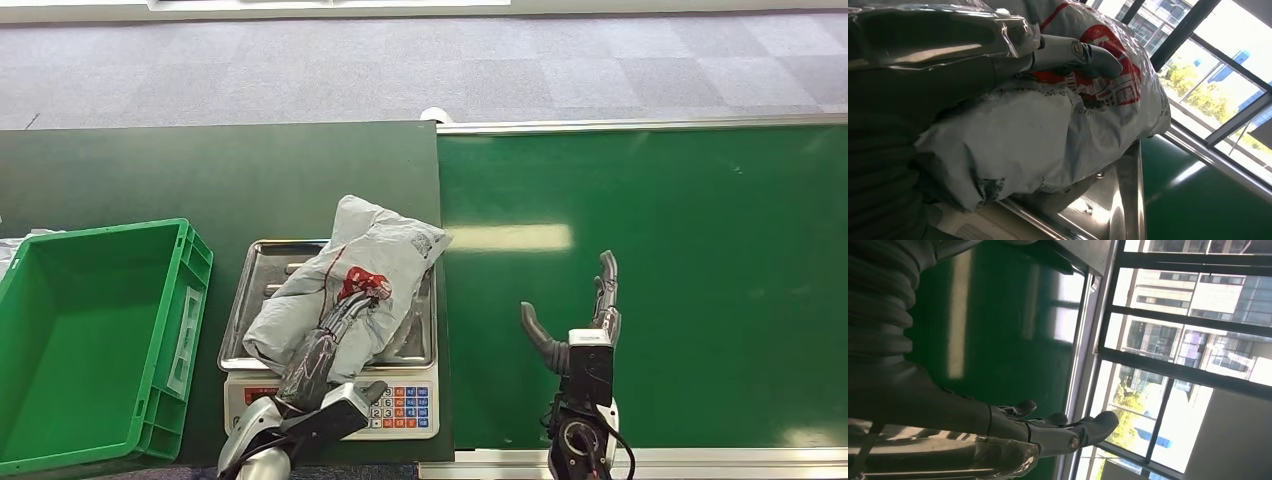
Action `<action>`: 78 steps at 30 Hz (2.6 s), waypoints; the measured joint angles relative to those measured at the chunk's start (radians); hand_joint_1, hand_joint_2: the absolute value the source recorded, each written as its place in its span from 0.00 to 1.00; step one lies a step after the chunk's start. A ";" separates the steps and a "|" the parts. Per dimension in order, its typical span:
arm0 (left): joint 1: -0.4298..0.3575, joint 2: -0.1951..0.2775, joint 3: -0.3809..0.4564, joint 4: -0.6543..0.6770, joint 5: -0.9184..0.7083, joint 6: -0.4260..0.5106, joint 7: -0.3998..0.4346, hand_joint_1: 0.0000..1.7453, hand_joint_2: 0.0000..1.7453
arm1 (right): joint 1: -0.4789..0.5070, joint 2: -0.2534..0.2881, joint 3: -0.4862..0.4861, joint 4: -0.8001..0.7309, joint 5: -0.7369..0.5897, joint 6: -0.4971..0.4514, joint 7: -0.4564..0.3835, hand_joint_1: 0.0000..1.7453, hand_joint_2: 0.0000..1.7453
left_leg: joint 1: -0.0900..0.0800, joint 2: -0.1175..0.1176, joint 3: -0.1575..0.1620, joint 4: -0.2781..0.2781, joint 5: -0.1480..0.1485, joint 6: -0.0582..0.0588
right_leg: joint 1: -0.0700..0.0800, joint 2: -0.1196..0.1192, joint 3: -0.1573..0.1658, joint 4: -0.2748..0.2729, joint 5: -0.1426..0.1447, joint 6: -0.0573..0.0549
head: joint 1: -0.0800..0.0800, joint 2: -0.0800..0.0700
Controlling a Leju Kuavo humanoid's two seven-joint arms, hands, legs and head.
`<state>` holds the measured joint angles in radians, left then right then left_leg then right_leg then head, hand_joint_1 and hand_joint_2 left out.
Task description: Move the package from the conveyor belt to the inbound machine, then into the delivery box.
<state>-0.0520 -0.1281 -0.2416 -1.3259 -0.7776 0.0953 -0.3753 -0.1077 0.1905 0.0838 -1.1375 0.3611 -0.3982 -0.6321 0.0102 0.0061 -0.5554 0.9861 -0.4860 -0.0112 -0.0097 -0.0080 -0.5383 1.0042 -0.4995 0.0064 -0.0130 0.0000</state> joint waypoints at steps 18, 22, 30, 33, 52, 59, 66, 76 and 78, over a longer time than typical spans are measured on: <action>-0.027 -0.010 0.012 0.048 0.042 -0.011 -0.043 0.00 1.00 | 0.000 0.016 -0.046 0.037 0.037 0.027 0.002 0.00 1.00 | 0.000 0.000 0.000 0.000 0.000 0.000 | 0.000 0.000 0.001 0.000 0.000 0.000 | 0.000 0.000; -0.027 -0.010 0.013 0.048 0.051 -0.012 -0.051 0.00 1.00 | 0.000 0.017 -0.050 0.040 0.038 0.027 0.002 0.00 1.00 | 0.000 0.000 0.000 0.000 0.000 0.000 | 0.000 0.000 0.000 0.000 0.000 0.000 | 0.000 0.000; -0.027 -0.010 0.016 0.048 0.072 -0.018 -0.066 0.09 1.00 | -0.003 0.019 -0.059 0.051 0.040 0.028 0.001 0.00 1.00 | 0.000 0.000 0.000 0.000 0.000 0.000 | 0.000 0.000 0.000 0.000 0.000 0.000 | 0.000 0.000; -0.027 -0.010 0.017 0.048 0.074 -0.020 -0.067 0.12 1.00 | -0.004 0.021 -0.061 0.055 0.040 0.028 0.000 0.00 1.00 | 0.000 0.000 0.000 0.000 0.000 0.000 | 0.000 0.000 0.000 0.000 0.000 0.000 | 0.000 0.000; -0.022 -0.010 0.023 0.048 0.074 -0.021 -0.089 0.30 1.00 | -0.009 0.024 -0.072 0.067 0.003 0.064 -0.019 0.00 1.00 | 0.000 0.000 0.000 0.000 0.000 0.000 | 0.000 0.000 0.000 0.000 0.000 0.000 | 0.000 0.000; -0.022 -0.010 0.023 0.048 0.074 -0.022 -0.091 0.32 1.00 | -0.010 0.024 -0.072 0.067 0.000 0.069 -0.020 0.00 1.00 | 0.000 0.000 0.000 0.000 0.000 0.000 | 0.000 0.000 0.000 0.000 0.000 0.000 | 0.000 0.000; -0.022 -0.010 0.023 0.048 0.074 -0.023 -0.092 0.40 1.00 | -0.010 0.024 -0.074 0.067 -0.005 0.073 -0.025 0.00 1.00 | 0.000 0.000 0.000 0.000 0.000 0.000 | 0.000 0.000 0.000 0.000 0.000 0.000 | 0.000 0.000; -0.022 -0.010 0.023 0.048 0.075 -0.028 -0.099 1.00 1.00 | -0.010 0.024 -0.075 0.067 -0.004 0.073 -0.026 0.00 1.00 | 0.000 0.000 0.000 0.000 0.000 0.000 | 0.000 0.000 0.000 0.000 0.000 0.000 | 0.000 0.000; -0.022 -0.009 0.023 0.048 0.077 -0.031 -0.102 1.00 1.00 | -0.010 0.024 -0.075 0.067 -0.004 0.073 -0.027 0.00 1.00 | 0.000 0.000 0.000 0.000 0.000 0.000 | 0.000 0.000 0.000 0.000 0.000 0.000 | 0.000 0.000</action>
<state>-0.0742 -0.1374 -0.2182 -1.2779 -0.7006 0.0642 -0.4770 -0.1180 0.2148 0.0092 -1.0704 0.3567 -0.3253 -0.6587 0.0102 0.0059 -0.5553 0.9861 -0.4860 -0.0112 -0.0096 -0.0081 -0.5379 1.0043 -0.4994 0.0064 -0.0130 0.0000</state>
